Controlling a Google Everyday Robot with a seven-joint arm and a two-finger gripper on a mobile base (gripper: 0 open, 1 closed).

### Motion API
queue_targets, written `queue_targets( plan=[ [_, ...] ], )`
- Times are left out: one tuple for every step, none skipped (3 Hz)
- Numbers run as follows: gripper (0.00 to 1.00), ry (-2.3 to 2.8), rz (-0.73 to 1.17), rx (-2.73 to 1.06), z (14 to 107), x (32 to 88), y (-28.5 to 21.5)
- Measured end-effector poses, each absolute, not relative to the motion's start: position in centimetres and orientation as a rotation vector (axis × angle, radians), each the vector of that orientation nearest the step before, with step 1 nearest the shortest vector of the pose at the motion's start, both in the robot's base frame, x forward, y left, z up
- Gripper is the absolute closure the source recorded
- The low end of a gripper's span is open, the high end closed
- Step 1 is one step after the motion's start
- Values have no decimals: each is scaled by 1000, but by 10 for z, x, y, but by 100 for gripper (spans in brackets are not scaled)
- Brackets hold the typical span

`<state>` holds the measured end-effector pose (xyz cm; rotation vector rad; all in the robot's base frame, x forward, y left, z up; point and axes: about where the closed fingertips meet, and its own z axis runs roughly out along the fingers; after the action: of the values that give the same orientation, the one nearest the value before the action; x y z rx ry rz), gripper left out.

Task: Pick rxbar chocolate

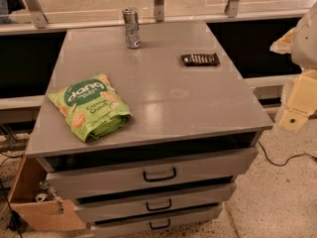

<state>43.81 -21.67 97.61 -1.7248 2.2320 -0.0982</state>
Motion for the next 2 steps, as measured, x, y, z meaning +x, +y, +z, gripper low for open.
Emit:
queue_targets(
  plan=[
    [0, 2232, -98, -1725, 976, 438, -217],
    [0, 2198, -65, -1705, 963, 455, -218]
  ],
)
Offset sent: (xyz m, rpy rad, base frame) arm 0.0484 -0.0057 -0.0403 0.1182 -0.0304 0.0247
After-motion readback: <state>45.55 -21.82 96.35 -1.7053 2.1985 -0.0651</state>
